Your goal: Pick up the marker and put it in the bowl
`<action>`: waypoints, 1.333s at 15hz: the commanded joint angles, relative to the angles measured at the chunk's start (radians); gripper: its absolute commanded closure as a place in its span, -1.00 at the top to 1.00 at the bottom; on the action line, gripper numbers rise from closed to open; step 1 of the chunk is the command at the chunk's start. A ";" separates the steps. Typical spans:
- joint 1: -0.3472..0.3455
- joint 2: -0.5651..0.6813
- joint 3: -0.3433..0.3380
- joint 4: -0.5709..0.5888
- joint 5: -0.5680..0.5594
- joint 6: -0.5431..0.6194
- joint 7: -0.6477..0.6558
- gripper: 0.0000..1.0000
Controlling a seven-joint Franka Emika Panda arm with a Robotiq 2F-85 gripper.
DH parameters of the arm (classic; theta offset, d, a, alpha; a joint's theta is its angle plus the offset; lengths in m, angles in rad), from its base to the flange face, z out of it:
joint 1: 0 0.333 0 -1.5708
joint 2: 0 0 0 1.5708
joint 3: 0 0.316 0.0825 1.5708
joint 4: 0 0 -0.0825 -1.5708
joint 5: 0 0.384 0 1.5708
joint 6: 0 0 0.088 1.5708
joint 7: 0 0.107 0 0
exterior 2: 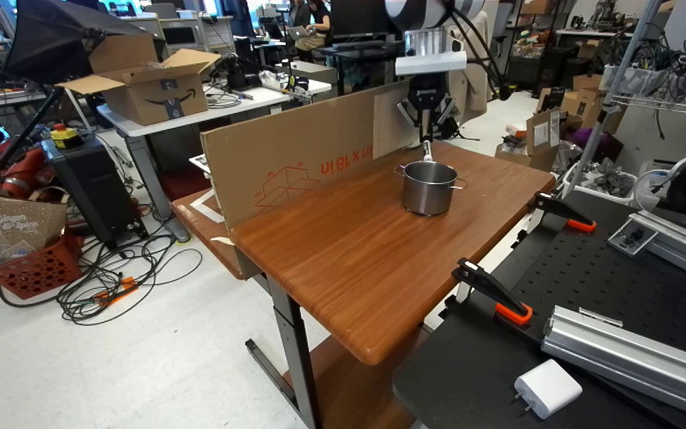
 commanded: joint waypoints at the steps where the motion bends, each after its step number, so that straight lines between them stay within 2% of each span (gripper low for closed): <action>1: 0.031 -0.092 -0.020 -0.100 -0.035 0.054 0.028 -0.90; 6: 0.074 -0.206 -0.028 -0.247 -0.096 0.160 0.067 -0.90; 12: 0.143 -0.327 -0.045 -0.433 -0.220 0.301 0.180 -0.90; 20: 0.196 -0.475 -0.048 -0.619 -0.385 0.408 0.323 -0.90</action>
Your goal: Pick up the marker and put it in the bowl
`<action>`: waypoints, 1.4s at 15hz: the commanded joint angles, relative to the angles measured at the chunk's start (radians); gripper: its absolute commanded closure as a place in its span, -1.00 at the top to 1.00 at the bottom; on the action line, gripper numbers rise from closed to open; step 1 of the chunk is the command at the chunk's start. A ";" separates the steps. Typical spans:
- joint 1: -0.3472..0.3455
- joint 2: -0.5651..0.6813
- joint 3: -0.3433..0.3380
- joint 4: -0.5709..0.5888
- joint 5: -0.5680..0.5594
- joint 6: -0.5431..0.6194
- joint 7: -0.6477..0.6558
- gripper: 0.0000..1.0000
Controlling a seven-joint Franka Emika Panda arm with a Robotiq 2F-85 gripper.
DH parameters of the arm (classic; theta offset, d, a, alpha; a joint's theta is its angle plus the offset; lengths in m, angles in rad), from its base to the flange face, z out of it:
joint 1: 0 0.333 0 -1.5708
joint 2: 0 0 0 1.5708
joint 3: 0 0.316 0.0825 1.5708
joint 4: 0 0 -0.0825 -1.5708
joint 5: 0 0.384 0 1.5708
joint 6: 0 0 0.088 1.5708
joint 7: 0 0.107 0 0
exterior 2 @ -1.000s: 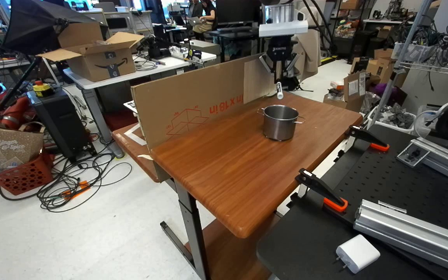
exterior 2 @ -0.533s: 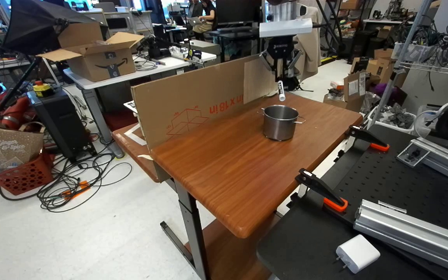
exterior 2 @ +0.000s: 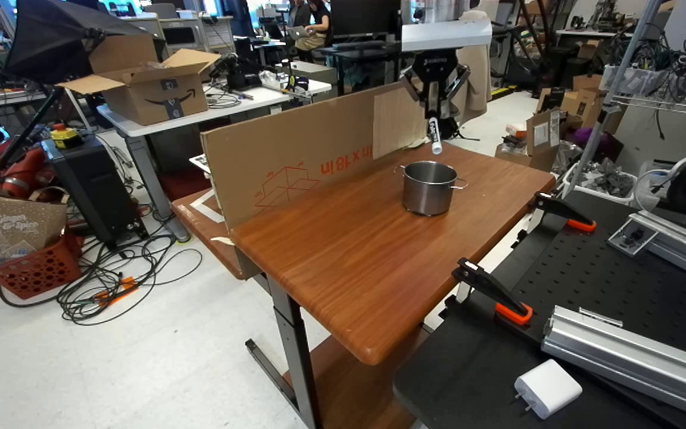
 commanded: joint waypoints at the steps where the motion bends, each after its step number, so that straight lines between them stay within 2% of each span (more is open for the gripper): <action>1: 0.035 -0.071 -0.017 -0.098 -0.107 0.067 0.086 -0.90; 8: 0.071 -0.096 0.006 -0.143 -0.266 0.073 0.230 -0.90; 21: 0.102 -0.063 0.060 -0.147 -0.364 0.057 0.282 -0.90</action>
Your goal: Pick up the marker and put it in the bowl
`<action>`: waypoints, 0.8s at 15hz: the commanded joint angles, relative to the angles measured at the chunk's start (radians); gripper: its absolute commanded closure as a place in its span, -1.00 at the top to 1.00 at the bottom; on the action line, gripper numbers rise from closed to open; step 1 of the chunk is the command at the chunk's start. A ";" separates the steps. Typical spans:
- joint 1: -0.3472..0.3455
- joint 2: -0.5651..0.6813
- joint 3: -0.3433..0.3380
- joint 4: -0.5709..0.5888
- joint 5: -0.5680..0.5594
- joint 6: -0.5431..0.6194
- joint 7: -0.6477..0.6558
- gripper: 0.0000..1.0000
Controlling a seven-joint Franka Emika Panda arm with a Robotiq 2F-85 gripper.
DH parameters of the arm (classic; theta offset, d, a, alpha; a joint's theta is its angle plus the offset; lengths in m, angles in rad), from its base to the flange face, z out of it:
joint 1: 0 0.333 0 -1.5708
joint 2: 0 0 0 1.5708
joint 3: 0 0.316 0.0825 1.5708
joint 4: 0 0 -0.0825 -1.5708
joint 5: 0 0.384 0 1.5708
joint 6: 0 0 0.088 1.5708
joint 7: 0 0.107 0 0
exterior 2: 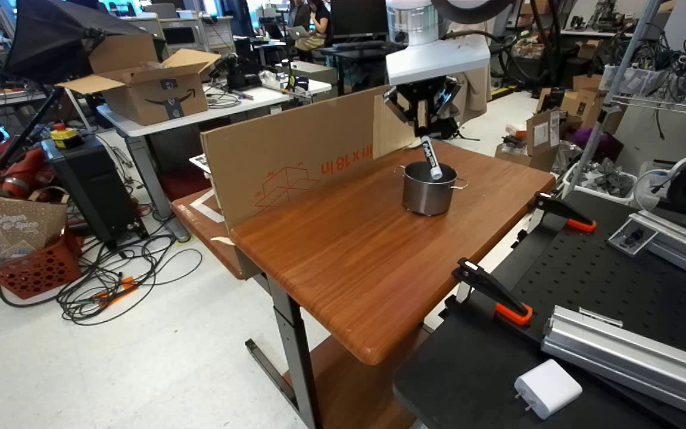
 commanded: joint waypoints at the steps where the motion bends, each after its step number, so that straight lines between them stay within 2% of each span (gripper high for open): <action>1: 0.002 0.009 0.008 -0.003 -0.038 0.012 0.022 -0.90; 10: 0.023 0.062 0.013 0.016 -0.046 -0.005 0.018 -0.90; 11: 0.022 0.064 0.013 0.016 -0.042 -0.006 0.014 -0.78; 12: 0.020 0.063 0.013 0.015 -0.038 0.001 0.012 -0.10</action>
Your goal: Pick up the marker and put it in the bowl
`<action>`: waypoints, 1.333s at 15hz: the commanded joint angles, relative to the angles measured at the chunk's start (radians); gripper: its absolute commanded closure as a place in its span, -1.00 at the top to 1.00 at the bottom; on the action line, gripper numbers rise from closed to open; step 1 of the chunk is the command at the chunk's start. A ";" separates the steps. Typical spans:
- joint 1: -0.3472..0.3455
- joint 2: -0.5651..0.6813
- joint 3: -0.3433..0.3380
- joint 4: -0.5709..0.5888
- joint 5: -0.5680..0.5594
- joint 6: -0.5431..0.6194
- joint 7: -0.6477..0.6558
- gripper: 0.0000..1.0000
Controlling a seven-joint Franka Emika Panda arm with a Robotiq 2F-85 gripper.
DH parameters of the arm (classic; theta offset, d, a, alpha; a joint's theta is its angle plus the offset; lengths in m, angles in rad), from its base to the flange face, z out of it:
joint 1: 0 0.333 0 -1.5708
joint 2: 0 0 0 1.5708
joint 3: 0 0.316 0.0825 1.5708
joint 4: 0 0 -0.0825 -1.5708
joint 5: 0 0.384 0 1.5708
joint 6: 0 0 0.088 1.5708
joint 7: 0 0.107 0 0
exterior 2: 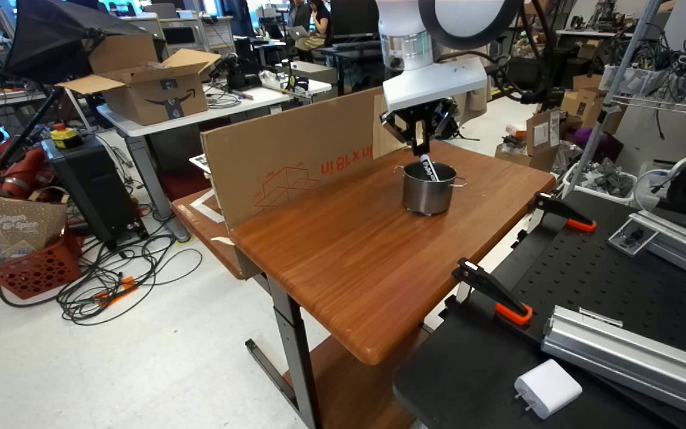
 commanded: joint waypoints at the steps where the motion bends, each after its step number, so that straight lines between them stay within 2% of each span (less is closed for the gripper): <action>1: 0.002 0.009 -0.002 0.015 -0.015 0.003 0.007 -0.09; 7: -0.004 0.005 0.001 0.023 -0.006 -0.001 -0.003 0.77; 9: -0.007 -0.003 0.003 0.018 -0.003 0.000 -0.009 0.99; 12: -0.011 -0.043 0.010 -0.015 0.000 0.002 -0.040 1.00; 14: -0.012 -0.075 0.015 -0.036 0.001 -0.040 -0.075 1.00; 15: -0.010 -0.029 0.009 0.000 -0.002 -0.011 -0.037 1.00; 20: -0.015 -0.057 0.016 -0.024 -0.003 -0.027 -0.057 1.00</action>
